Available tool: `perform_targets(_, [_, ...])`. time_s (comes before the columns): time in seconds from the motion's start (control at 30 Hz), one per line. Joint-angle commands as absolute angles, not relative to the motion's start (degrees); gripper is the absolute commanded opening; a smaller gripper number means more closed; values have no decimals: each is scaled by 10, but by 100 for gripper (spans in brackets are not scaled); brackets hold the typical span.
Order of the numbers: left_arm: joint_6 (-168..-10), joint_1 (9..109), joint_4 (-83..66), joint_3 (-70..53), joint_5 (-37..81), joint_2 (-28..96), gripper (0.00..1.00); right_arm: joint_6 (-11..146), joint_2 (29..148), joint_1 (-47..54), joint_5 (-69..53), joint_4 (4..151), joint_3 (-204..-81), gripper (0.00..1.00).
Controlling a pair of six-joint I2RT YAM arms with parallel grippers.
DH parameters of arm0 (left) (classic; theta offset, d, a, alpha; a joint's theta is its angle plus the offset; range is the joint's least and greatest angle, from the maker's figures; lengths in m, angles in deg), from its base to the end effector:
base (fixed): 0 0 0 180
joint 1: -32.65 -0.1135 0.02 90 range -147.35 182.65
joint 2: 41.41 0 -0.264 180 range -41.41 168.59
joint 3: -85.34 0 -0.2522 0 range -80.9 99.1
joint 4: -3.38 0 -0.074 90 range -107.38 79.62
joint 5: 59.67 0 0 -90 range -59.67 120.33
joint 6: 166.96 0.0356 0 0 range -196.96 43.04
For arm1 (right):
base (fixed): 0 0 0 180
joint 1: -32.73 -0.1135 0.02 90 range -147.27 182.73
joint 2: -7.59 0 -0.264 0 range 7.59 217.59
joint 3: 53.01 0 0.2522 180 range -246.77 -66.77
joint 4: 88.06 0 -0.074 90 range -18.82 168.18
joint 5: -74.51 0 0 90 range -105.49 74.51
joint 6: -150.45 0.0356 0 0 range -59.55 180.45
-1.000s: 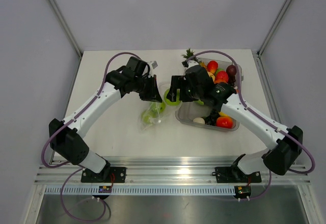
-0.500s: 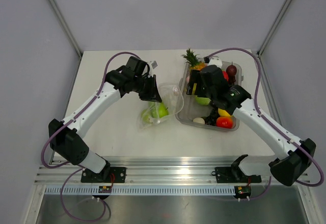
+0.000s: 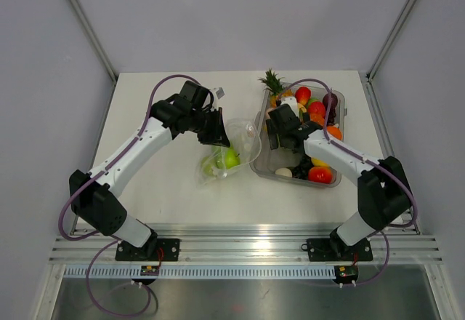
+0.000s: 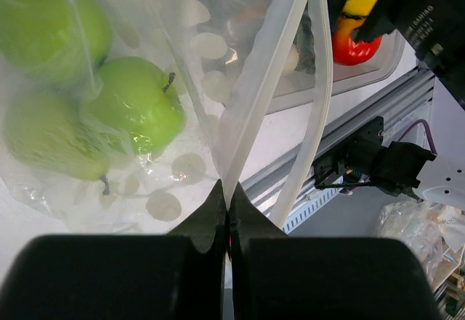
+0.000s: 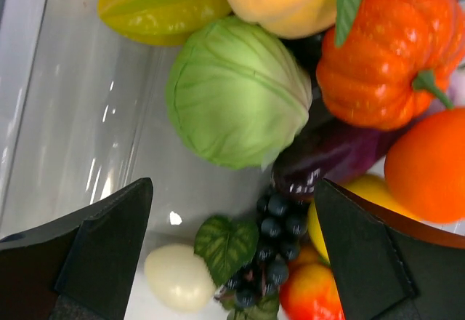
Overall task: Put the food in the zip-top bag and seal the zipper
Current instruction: Pick up the fake fruit from the bin, then place the fake fruit in the zipper food storage bag.
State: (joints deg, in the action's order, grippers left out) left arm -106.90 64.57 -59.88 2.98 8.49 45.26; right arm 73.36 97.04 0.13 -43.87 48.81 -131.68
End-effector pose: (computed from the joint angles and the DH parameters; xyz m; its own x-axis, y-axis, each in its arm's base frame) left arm 0.2627 -0.1792 0.3404 -0.9232 0.0293 -0.3832 0.2575 0.7872 -0.5603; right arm 0.2848 0.1621 0.2452 -0.7168 -0.2251 -0.6600 -0.0800 0.9668 -0.2428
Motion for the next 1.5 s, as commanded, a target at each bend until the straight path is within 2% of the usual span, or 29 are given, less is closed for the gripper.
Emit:
perform_targets(0.0, [-1058, 647, -590, 47, 89, 434, 0, 676, 998, 7, -488, 561, -1331, 99])
perform_targets(0.5, [-1054, 646, -593, 55, 86, 445, 0, 623, 1095, 51, -459, 664, -1330, 98])
perform_targets(0.53, [-1054, 646, -592, 54, 86, 445, 0, 629, 1096, 50, -456, 662, -1330, 97])
perform_targets(0.6, [-1055, 646, -592, 52, 85, 445, 0, 636, 1088, 50, -448, 662, -1323, 85])
perform_targets(0.63, [-1055, 646, -592, 51, 86, 444, 0, 644, 1079, 51, -441, 659, -1322, 76])
perform_targets(0.73, [-1055, 646, -592, 48, 87, 444, 0, 661, 1059, 50, -434, 649, -1316, 65])
perform_targets(0.77, [-1056, 646, -591, 47, 88, 443, 0, 667, 1038, 51, -427, 643, -1309, 57])
perform_targets(0.9, [-1056, 646, -587, 44, 87, 442, 0, 694, 979, 51, -408, 629, -1289, 46])
perform_targets(1.2, [-1057, 646, -582, 41, 85, 441, 0, 742, 845, 50, -353, 556, -1275, 42])
perform_targets(1.47, [-1056, 646, -583, 37, 87, 439, 0, 802, 710, 50, -212, 498, -1346, 42])
